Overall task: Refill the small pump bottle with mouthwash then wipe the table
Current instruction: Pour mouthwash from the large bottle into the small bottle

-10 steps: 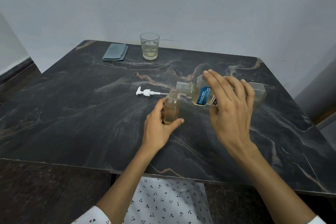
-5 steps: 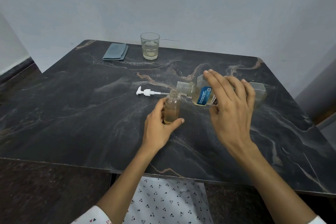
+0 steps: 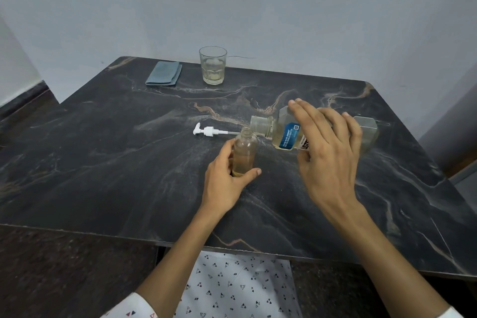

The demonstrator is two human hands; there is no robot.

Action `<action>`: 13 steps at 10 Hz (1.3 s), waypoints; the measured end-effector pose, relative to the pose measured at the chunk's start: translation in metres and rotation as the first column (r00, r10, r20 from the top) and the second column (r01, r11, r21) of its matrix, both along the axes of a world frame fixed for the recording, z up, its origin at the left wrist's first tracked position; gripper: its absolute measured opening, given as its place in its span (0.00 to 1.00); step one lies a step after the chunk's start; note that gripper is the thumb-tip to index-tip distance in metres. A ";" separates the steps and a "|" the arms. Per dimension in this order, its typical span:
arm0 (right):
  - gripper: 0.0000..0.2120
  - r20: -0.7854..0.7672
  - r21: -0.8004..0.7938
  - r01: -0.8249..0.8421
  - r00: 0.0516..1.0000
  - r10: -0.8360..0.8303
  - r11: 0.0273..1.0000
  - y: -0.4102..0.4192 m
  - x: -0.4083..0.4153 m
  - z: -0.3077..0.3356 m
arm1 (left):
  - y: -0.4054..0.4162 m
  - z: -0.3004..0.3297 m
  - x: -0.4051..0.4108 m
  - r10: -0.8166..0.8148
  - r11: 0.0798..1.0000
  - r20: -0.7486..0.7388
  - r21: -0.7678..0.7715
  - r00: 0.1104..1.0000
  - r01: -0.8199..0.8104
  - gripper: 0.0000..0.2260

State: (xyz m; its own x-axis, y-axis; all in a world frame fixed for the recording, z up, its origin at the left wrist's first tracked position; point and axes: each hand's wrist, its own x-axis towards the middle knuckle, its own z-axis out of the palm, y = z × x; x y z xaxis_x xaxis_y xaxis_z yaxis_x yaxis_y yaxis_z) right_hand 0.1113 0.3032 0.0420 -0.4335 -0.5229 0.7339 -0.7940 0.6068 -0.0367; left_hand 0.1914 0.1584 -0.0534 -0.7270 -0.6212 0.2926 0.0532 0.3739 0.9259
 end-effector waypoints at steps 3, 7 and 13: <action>0.41 -0.005 0.003 -0.001 1.000 0.001 1.000 0.000 -0.001 0.000 | 0.000 -0.001 -0.001 -0.005 1.000 -0.003 0.027 1.000 0.005 0.28; 0.39 -0.017 0.006 0.004 1.000 -0.004 1.000 0.000 0.000 0.002 | -0.002 -0.002 -0.001 0.001 1.000 0.007 0.016 1.000 -0.001 0.29; 0.41 -0.010 0.016 0.005 1.000 -0.005 1.000 0.000 0.000 0.001 | 0.000 -0.003 -0.001 -0.009 1.000 -0.017 0.027 1.000 0.010 0.29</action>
